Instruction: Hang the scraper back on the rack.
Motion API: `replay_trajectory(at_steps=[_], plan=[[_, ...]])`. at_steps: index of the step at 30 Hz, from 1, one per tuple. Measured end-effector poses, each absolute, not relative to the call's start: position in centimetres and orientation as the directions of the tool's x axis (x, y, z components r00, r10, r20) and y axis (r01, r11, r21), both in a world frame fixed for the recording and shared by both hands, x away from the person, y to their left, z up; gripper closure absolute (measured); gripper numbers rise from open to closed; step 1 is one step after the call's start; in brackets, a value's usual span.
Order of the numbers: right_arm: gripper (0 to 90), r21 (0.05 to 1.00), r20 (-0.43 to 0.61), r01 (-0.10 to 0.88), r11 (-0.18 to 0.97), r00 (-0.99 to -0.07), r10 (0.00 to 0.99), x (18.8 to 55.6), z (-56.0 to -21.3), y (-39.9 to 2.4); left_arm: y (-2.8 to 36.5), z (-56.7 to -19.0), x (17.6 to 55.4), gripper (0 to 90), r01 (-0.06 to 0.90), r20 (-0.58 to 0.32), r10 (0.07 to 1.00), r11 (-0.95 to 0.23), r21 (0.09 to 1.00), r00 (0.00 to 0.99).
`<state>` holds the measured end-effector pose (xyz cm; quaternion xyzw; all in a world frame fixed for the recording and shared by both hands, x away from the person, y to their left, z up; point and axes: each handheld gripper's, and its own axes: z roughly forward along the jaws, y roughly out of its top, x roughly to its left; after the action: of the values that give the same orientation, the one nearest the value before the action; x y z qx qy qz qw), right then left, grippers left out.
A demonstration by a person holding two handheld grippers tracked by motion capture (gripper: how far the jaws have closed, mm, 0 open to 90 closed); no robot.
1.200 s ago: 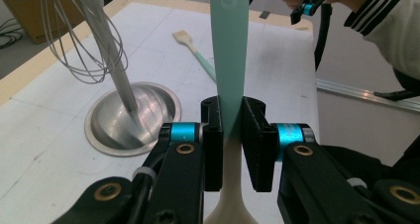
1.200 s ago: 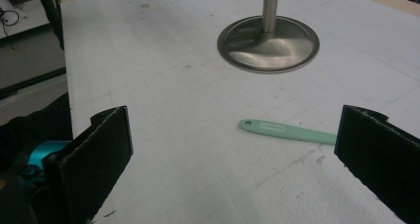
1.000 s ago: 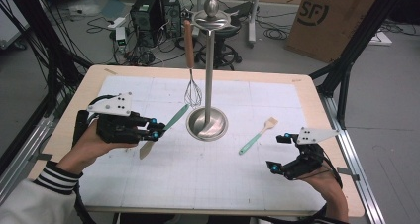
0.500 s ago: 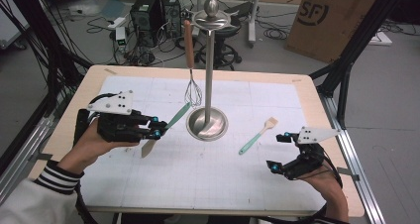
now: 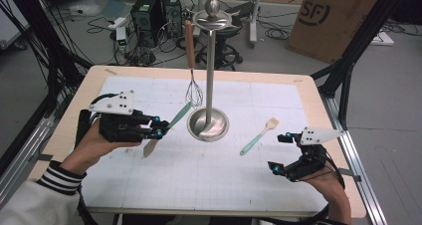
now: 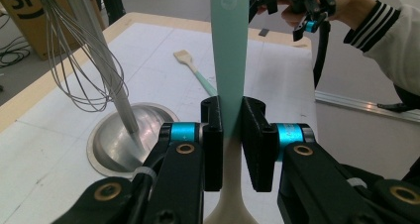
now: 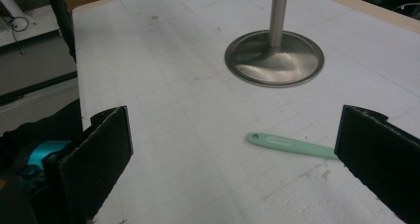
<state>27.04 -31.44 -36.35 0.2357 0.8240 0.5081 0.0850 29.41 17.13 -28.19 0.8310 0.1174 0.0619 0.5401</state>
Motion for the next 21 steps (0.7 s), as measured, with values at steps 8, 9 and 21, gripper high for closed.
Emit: replay_trajectory(at_steps=[8,9,21], plan=[[0.2,0.884,0.102,0.285,0.370,-0.891,0.443,27.0,-35.5,-30.5,16.9,-28.1,29.4,79.7,0.136,-0.028,0.278,-0.377,0.916,0.960],[0.2,0.882,0.096,0.280,0.379,-0.894,0.438,27.0,-35.3,-30.3,16.9,-28.1,29.4,79.8,0.136,-0.028,0.277,-0.378,0.916,0.960],[0.2,0.883,0.093,0.254,0.395,-0.919,0.383,27.3,-33.4,-28.7,16.1,-27.5,29.2,79.8,0.125,-0.017,0.277,-0.379,0.917,0.961]])
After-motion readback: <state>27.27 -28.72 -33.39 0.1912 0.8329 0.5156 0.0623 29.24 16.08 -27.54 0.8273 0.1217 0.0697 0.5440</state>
